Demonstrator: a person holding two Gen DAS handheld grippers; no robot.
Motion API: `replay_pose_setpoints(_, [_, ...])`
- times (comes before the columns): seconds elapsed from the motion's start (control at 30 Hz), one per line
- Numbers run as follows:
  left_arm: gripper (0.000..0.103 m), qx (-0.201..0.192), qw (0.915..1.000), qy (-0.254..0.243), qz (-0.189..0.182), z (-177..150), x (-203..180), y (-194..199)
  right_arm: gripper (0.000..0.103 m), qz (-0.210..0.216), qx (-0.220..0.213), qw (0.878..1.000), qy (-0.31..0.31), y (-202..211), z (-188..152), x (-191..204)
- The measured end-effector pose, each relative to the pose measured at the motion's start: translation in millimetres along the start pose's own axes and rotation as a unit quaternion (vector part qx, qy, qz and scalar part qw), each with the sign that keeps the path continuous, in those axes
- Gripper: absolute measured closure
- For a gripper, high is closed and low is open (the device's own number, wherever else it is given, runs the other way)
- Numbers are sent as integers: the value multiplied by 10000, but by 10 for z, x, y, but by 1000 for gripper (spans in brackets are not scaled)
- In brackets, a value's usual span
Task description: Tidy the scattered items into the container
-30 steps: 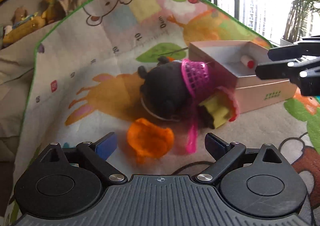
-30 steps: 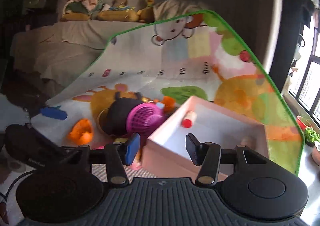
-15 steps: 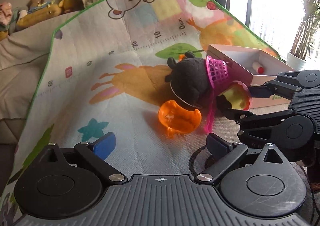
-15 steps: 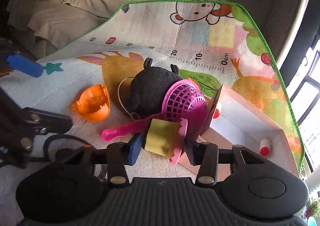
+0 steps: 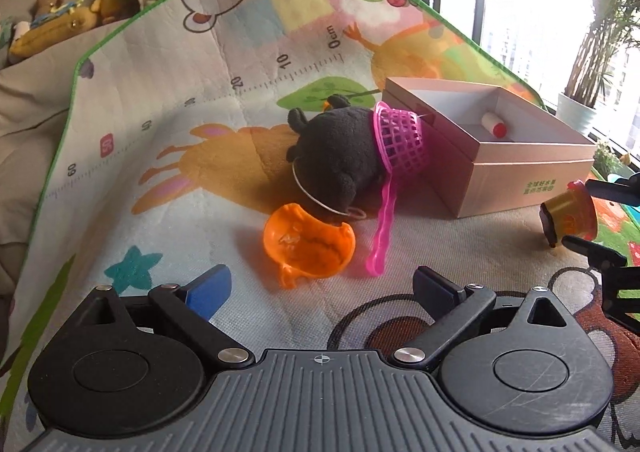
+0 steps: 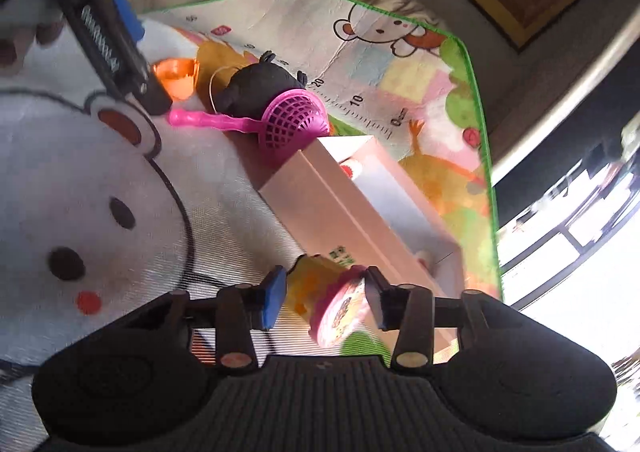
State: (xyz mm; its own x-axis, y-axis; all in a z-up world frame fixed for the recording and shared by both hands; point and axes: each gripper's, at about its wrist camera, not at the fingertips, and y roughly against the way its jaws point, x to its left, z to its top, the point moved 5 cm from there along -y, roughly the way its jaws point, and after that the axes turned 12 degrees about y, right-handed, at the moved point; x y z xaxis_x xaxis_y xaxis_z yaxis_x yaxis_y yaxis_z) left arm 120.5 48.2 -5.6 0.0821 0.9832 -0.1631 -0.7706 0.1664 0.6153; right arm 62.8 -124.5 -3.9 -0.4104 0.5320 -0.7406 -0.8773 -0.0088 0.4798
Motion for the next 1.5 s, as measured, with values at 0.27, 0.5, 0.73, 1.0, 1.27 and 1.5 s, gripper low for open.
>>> replay_pose_setpoints(0.27, [3,92,9998,-147,44,-21,-84,10,46,1452,-508,9710,-1830,90,-7,-164])
replay_pose_setpoints(0.5, [3,-149,9995,-234,-151,78,-80,-58,8,1405,-353,9550,-2587,110,-267,-272])
replay_pose_setpoints(0.73, [8,-129,9980,-612,84,198,-81,-286,0,1833,146,9310,-3154,-41,-480,-185])
replay_pose_setpoints(1.0, [37,-20,9988,-466,117,191,-66,-336,0,1908,281,9218,-3363,-98,-509,-187])
replay_pose_setpoints(1.27, [41,171,9982,-233,-518,-108,-379,65,0,1979,415,9337,-2956,-123,-392,-185])
replay_pose_setpoints(1.5, [41,359,9944,-342,-931,-375,-585,253,15,1235,-31,9493,-2889,-205,-200,-426])
